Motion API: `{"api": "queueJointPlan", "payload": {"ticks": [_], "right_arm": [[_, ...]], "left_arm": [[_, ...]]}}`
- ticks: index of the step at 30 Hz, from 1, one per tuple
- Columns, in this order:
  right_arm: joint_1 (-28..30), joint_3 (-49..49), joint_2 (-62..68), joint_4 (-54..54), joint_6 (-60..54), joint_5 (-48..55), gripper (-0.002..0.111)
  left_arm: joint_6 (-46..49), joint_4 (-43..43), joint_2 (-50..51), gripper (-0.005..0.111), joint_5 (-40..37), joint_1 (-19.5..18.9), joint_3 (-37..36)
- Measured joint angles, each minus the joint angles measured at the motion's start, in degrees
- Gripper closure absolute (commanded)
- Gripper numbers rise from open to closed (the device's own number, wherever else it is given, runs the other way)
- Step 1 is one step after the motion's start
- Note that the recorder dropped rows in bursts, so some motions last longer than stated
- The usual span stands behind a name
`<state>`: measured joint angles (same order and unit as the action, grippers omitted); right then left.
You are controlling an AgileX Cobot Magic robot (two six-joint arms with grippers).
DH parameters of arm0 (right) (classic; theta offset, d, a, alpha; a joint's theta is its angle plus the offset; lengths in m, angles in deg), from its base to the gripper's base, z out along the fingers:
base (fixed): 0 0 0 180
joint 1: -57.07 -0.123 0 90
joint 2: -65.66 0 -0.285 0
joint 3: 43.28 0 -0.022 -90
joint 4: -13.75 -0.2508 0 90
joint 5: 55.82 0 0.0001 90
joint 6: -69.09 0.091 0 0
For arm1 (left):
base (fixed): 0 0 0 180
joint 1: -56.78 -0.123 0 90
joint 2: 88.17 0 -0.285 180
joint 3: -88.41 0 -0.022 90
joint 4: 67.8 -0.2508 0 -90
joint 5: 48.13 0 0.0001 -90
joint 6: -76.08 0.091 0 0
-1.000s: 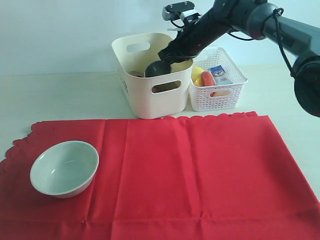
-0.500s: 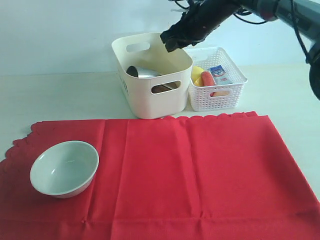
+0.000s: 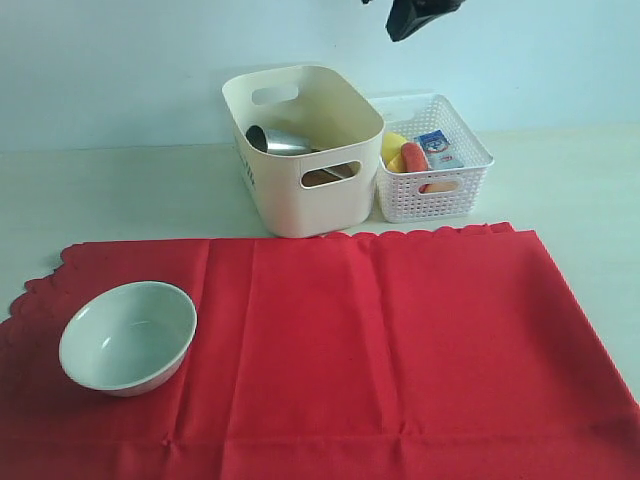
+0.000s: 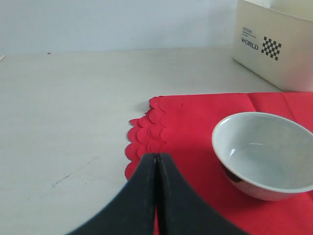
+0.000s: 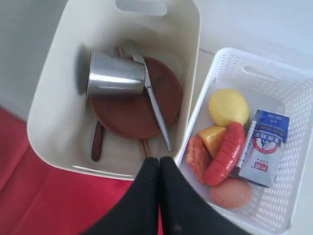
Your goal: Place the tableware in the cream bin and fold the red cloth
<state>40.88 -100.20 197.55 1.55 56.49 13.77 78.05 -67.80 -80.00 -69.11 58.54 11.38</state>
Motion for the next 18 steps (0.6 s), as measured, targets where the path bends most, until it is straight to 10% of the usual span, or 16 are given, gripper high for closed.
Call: {"api": "queueJointPlan", "payload": {"ticks": [18], "right_arm": [[0.0,51.7,-41.6,3.7,0.4,-18.0,0.108]], "left_arm": [[0.0,0.0,0.0,0.107,0.0,0.0,0.0]]}}
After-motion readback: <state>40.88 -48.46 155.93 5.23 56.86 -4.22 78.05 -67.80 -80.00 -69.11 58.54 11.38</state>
